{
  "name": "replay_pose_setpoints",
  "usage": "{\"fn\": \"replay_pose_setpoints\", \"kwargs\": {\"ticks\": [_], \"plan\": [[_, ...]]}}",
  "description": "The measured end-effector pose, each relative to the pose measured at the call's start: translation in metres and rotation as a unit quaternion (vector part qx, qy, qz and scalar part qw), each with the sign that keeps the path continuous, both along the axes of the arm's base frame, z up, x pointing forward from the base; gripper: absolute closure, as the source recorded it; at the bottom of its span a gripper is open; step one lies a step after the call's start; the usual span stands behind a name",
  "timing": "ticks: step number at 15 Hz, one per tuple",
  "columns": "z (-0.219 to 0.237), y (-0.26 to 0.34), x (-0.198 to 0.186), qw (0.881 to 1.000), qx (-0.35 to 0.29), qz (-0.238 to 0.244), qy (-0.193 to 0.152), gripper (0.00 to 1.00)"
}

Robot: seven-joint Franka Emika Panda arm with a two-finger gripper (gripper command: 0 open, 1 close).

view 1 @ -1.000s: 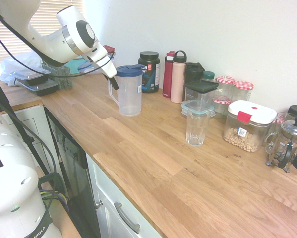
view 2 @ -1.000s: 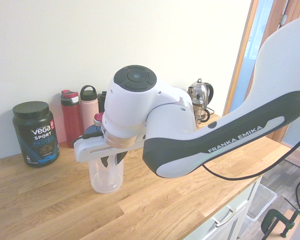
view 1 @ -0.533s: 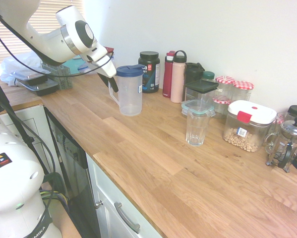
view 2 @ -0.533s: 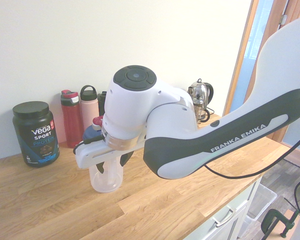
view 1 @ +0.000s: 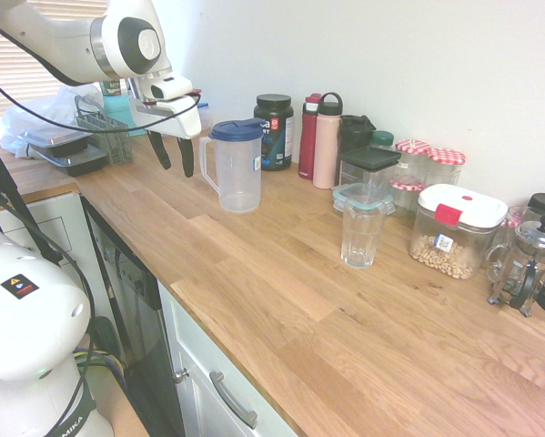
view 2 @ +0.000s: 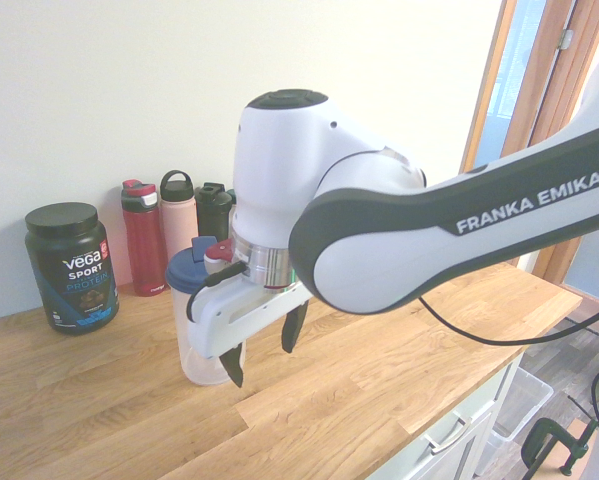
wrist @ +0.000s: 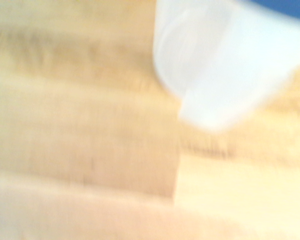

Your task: Pour me some water

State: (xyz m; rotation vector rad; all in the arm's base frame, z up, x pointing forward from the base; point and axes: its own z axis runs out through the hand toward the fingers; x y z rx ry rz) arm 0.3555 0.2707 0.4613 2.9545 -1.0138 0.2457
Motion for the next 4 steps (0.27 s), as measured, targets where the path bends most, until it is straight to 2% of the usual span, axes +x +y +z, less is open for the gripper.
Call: {"fn": "replay_pose_setpoints", "kwargs": {"ticks": [4], "plan": [[-0.007, -0.052, -0.017, 1.000, -0.002, -0.012, 0.019, 0.00]]}}
